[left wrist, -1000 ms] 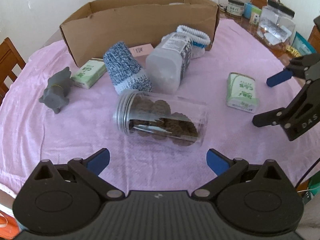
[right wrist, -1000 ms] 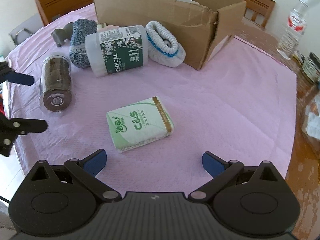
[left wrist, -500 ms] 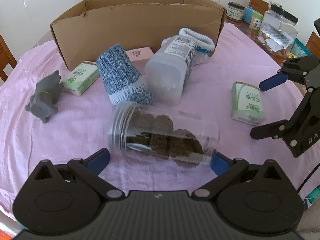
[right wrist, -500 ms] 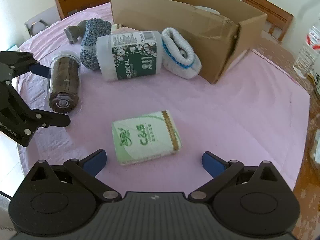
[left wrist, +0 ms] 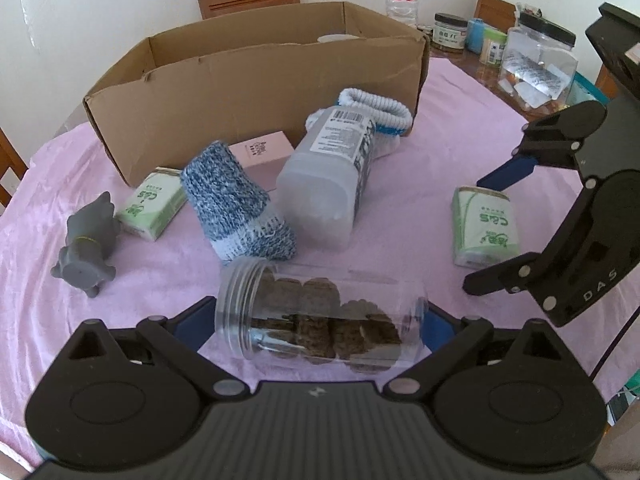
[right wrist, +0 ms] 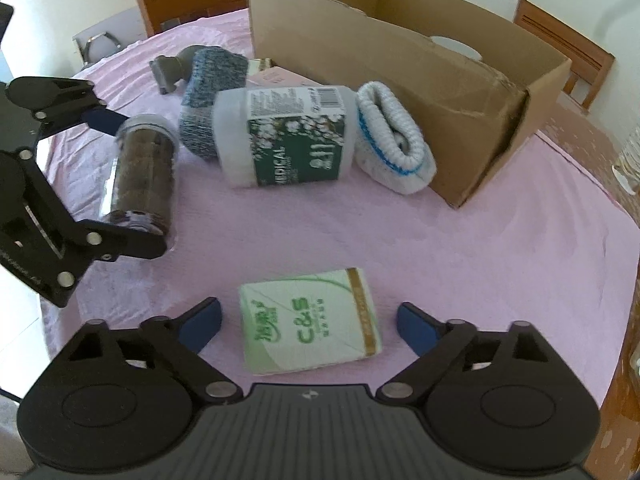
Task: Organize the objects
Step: 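Grasp the clear cookie jar with the left tool while the right tool grasps the green C&S tissue pack, then carry the cookie jar and tissue pack into the box, opening both tools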
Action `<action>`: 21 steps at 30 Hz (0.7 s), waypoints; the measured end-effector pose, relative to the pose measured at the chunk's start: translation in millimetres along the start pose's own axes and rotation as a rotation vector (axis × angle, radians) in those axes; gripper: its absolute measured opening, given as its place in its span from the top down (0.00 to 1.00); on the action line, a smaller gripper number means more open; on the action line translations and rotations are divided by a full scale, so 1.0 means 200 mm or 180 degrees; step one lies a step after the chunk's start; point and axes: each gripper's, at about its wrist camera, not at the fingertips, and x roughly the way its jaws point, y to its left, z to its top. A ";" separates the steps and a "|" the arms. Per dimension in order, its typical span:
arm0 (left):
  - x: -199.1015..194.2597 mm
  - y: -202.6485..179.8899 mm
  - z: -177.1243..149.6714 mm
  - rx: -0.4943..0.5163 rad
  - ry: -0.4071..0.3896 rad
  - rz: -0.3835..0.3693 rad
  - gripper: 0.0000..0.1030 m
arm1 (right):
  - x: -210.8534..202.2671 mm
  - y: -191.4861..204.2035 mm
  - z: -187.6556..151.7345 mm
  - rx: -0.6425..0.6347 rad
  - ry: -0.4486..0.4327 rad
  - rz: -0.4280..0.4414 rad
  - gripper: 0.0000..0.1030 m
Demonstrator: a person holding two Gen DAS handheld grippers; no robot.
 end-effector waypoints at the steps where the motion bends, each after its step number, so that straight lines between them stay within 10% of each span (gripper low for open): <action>1: 0.00 0.00 0.00 0.0010 -0.0002 -0.0012 0.05 | 0.00 0.01 0.00 -0.0023 0.0000 0.0021 0.14; 21: -0.10 0.05 0.09 0.0060 0.0085 -0.0186 0.12 | -0.06 0.02 0.07 0.0264 0.0183 -0.0116 0.32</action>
